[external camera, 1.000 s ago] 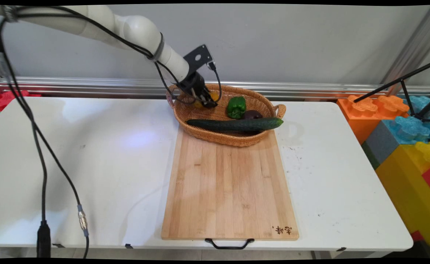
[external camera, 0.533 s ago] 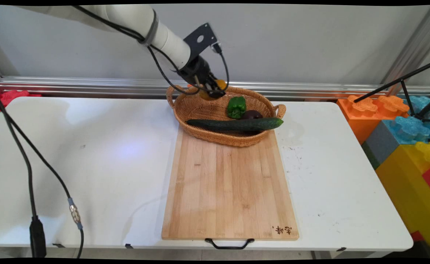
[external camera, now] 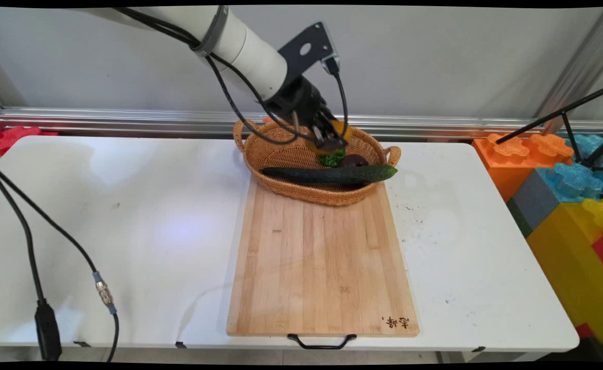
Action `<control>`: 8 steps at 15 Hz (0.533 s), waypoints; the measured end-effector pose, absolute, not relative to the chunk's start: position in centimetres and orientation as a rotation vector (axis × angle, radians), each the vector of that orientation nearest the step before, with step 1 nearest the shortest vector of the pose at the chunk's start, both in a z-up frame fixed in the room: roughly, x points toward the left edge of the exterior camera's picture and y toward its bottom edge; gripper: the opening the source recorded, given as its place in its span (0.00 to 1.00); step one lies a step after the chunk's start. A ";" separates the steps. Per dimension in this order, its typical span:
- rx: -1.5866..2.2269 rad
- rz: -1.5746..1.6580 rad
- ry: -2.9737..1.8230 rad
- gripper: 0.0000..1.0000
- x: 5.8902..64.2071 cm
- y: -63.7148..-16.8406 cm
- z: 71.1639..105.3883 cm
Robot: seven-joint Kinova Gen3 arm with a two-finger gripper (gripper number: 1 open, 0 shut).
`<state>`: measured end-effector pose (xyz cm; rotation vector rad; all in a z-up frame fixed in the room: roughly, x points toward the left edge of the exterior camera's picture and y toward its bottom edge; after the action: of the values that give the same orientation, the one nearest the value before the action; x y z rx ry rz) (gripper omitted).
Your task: Place the picked object on the cutting board
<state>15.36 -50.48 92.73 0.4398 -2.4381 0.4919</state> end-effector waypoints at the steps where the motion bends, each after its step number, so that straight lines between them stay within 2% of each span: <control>1: 0.402 0.457 -2.446 0.00 14.6 -49.2 92.9; 4: 0.309 0.365 -2.469 0.00 12.9 -45.9 92.8; 8: 0.214 0.271 -2.505 0.00 11.2 -42.7 91.1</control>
<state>11.16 -42.73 91.09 0.2136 -2.5045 0.2706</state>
